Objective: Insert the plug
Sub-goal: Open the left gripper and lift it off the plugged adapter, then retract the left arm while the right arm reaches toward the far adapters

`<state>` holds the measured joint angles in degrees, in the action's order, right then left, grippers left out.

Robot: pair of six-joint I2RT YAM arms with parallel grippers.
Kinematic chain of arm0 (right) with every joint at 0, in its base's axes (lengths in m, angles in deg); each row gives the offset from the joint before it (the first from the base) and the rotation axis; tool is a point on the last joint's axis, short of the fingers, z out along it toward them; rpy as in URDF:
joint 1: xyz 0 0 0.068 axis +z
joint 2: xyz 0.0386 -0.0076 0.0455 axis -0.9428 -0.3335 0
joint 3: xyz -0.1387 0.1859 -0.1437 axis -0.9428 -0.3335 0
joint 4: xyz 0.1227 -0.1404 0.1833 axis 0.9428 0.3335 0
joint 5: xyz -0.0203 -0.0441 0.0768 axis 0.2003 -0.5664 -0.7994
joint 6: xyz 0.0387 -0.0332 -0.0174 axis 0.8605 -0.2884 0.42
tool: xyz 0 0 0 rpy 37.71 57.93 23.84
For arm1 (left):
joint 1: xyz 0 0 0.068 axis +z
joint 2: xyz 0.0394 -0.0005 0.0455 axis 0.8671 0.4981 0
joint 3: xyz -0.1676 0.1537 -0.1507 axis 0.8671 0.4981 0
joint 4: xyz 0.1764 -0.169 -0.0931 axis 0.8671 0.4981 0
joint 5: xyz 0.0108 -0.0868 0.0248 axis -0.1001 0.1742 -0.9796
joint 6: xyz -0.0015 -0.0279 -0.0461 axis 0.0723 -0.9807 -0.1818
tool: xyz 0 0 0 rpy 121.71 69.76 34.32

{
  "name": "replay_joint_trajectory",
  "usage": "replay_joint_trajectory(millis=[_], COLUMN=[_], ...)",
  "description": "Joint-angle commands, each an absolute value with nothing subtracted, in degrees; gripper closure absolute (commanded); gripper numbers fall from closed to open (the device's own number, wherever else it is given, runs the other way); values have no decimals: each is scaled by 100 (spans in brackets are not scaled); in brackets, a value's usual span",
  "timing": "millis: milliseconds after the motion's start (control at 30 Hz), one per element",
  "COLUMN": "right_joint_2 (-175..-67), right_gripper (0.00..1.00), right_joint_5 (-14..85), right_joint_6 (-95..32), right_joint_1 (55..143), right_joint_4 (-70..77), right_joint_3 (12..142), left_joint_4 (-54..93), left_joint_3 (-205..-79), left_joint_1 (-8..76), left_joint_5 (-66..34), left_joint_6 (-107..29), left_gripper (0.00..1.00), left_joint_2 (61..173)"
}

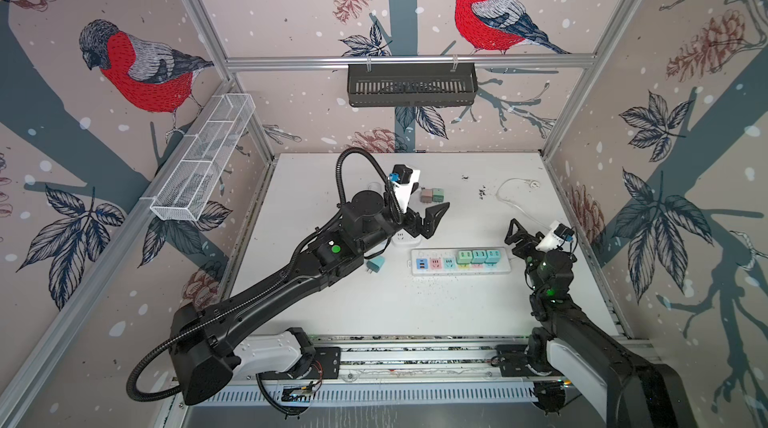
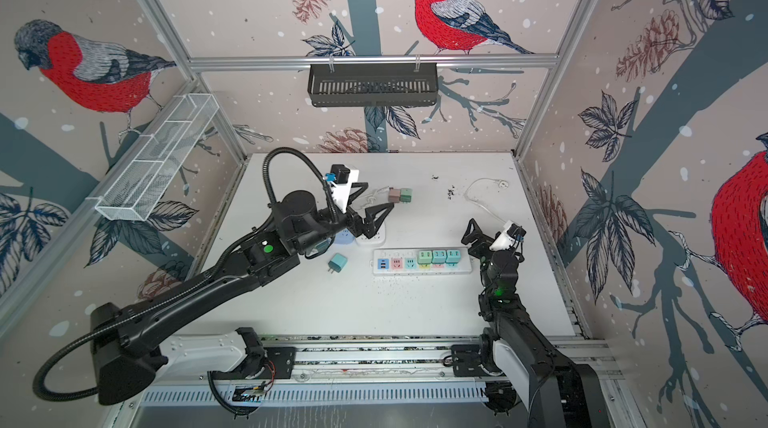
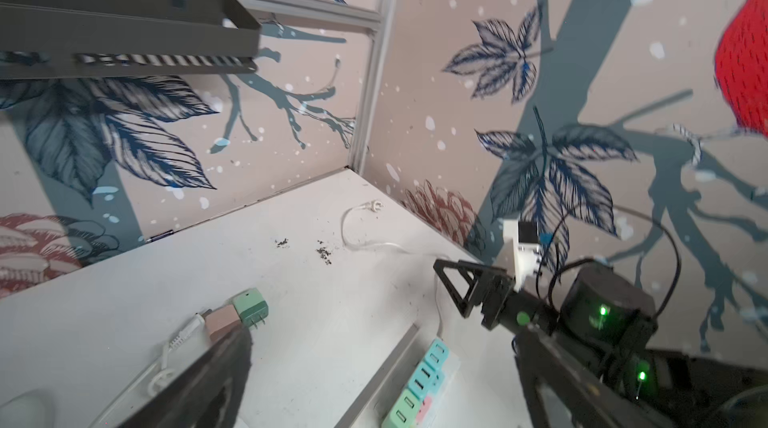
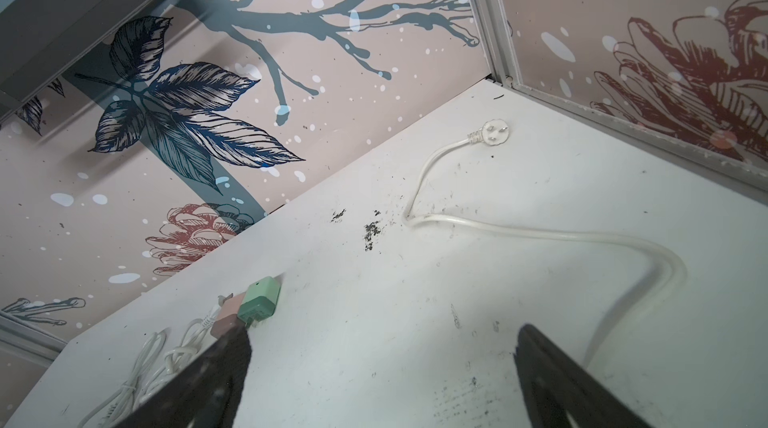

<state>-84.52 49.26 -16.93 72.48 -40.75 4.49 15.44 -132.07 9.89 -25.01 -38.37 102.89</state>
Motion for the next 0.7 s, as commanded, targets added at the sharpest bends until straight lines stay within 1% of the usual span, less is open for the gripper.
replay_joint_trajectory(millis=[0,100,233,300,367,433,467,667], right_joint_2=[-8576,-8785,-9176,-9348,-9454,-9491,-9479,-9438], right_gripper=[0,0,0,0,0,0,0,0], right_joint_5=[4833,4817,4782,4715,4687,4687,4696,4759], right_joint_6=[-1801,-1837,-1867,-1903,-1928,-1966,-1967,-2044], right_joint_1=[7285,7338,7361,7376,7394,7434,7445,7549], right_joint_4=[-4122,-4057,-3955,-3926,-3872,-3848,-3854,-3692], right_joint_3=[556,689,944,1055,1152,1190,1183,1243], left_joint_4=[1865,2202,2116,1997,1884,1782,1730,1755], left_joint_3=[-13383,-13457,-13228,-13060,-12923,-12859,-12850,-12971], left_joint_1=[995,1001,1069,1240,1539,1855,1926,2030], left_joint_5=[-3692,-4089,-4377,-4212,-3762,-3070,-2967,-3067], left_joint_6=[-5006,-5181,-5216,-5206,-5269,-5427,-5459,-5431], left_gripper=[2,2,2,2,2,2,2,2], left_joint_2=[10283,10341,10302,10260,10216,10230,10237,10470])
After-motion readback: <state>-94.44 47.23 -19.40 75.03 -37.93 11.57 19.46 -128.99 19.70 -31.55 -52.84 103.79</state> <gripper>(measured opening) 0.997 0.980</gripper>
